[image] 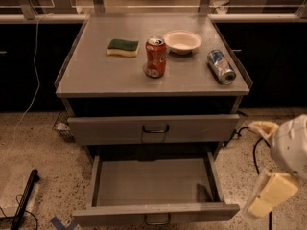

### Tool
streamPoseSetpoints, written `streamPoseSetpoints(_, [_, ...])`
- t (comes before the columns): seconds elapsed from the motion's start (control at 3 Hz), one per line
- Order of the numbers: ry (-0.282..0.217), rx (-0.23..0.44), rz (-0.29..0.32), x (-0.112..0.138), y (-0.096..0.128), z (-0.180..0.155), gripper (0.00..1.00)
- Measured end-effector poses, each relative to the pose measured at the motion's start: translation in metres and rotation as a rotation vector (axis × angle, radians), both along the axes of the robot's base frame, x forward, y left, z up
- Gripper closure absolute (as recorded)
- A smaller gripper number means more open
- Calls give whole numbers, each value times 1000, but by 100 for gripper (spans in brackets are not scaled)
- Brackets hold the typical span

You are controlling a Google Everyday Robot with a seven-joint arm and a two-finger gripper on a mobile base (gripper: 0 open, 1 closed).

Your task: Close middle drawer

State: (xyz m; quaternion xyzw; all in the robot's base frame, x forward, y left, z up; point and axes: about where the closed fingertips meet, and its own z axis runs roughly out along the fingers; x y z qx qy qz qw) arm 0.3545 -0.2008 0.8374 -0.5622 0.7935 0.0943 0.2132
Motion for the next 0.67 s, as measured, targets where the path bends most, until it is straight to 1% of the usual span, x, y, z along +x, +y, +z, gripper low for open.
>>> streamPoseSetpoints(0.33, [59,47,18,-20,3,-73,3])
streamPoseSetpoints(0.67, [113,75,32,-20,8,-126,26])
